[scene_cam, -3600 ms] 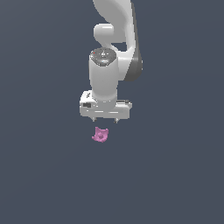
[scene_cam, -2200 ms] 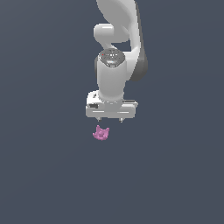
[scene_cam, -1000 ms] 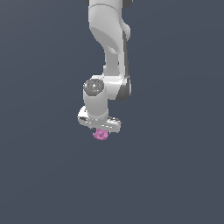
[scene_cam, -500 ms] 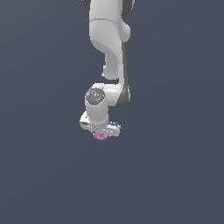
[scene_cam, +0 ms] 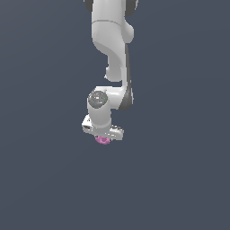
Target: Pick up the object and move it to a goal position.
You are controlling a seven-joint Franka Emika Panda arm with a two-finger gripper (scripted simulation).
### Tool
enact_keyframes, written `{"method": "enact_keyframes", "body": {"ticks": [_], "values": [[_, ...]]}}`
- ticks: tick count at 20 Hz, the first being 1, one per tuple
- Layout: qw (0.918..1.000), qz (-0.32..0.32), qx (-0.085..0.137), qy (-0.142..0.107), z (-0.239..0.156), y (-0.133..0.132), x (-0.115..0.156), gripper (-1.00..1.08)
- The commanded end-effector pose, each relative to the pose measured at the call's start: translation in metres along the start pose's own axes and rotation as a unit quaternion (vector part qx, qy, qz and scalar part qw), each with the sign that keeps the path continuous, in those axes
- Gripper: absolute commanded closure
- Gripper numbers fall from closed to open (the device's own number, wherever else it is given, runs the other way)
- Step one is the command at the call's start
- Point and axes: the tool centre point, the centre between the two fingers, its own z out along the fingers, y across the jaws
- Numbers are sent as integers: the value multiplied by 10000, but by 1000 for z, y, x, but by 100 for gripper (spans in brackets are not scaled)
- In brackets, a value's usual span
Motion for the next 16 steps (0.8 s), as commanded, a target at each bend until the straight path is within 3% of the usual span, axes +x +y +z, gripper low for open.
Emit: {"method": "enact_keyframes", "body": {"ticks": [1,8,16], "values": [[10000,-2,0,-5,0,0,0,108],[10000,9,0,10,-12,-6,0,108],[10000,9,0,10,-63,-40,-4,108]]}}
